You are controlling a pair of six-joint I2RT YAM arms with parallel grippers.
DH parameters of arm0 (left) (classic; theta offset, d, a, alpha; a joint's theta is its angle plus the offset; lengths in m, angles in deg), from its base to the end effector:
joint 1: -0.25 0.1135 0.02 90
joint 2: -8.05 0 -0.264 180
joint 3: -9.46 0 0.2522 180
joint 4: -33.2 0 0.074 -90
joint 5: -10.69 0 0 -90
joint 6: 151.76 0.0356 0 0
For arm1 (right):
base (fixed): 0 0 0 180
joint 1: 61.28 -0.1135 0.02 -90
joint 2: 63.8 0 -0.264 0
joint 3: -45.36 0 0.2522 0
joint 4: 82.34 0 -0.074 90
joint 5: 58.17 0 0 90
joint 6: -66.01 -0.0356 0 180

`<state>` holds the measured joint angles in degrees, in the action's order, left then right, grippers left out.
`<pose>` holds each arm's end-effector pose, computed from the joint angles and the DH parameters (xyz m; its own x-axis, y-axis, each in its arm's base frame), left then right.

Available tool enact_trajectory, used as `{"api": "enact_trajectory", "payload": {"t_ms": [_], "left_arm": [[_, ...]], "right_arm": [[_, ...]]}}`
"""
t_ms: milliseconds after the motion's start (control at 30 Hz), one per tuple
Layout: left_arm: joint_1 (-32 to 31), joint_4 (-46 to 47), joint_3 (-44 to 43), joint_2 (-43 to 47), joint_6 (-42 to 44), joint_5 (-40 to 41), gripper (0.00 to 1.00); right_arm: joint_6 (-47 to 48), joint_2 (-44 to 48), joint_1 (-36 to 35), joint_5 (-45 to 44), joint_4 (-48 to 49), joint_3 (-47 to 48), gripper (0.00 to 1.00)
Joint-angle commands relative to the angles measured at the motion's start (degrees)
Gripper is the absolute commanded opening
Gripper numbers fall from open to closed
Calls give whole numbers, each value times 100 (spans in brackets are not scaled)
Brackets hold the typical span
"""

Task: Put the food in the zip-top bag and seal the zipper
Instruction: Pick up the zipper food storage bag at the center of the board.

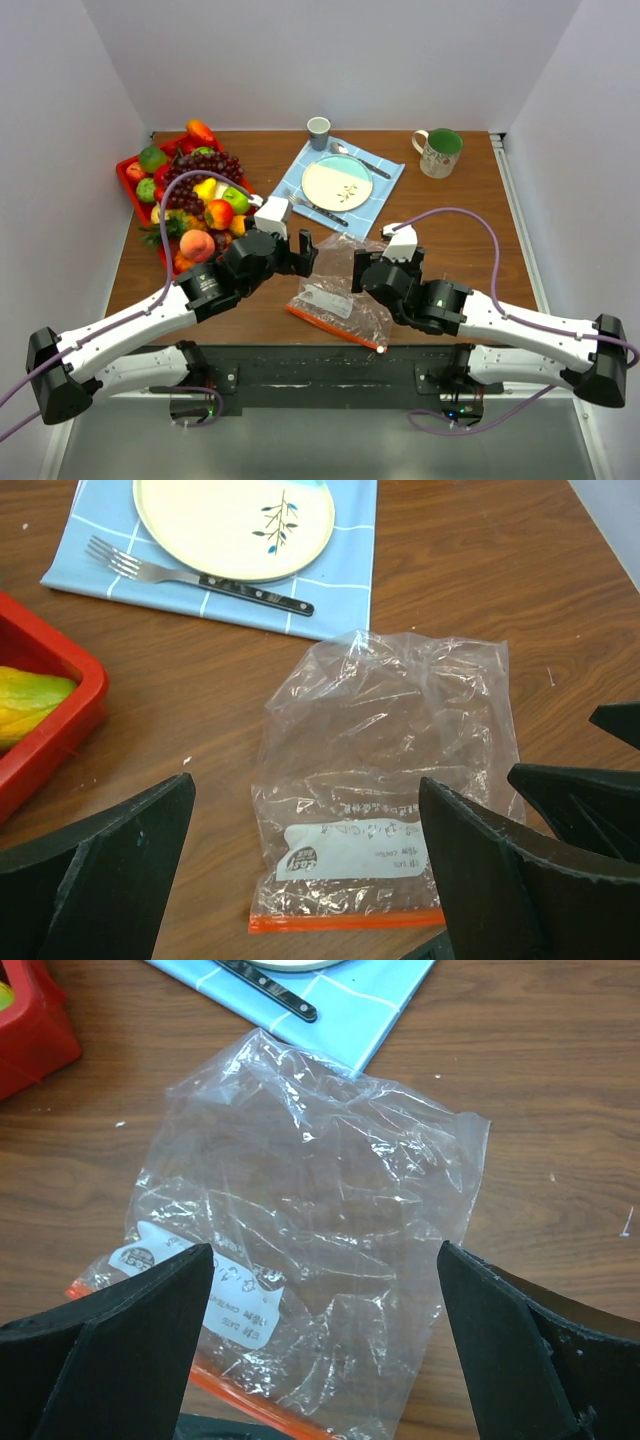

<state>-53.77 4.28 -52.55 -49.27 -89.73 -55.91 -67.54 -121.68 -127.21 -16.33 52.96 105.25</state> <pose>0.1443 -0.1746 0.3126 -0.4615 -0.0970 -0.8818 0.3549 0.8908 -0.2837 0.1072 0.1750 0.2797 -0.4662 0.0832 -0.8808 -0.0890 0.9861 0.1403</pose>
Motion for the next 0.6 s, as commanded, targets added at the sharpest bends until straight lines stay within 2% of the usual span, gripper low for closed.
{"api": "enact_trajectory", "payload": {"t_ms": [0,133,267,433,567], "left_arm": [[32,-75,-238,159,-279,95,100],[119,109,8,528,-578,-176,100],[216,-450,87,687,-990,-38,98],[225,-988,675,1319,-1922,358,96],[225,-1366,1133,1724,-2458,315,91]], "right_arm": [[21,-30,-7,-203,-202,353,99],[477,-56,-7,34,-246,555,98],[1164,-230,-121,886,-79,774,98],[1437,-1074,-973,634,-430,1091,95],[1735,-1602,-1492,1009,-238,1021,89]]}}
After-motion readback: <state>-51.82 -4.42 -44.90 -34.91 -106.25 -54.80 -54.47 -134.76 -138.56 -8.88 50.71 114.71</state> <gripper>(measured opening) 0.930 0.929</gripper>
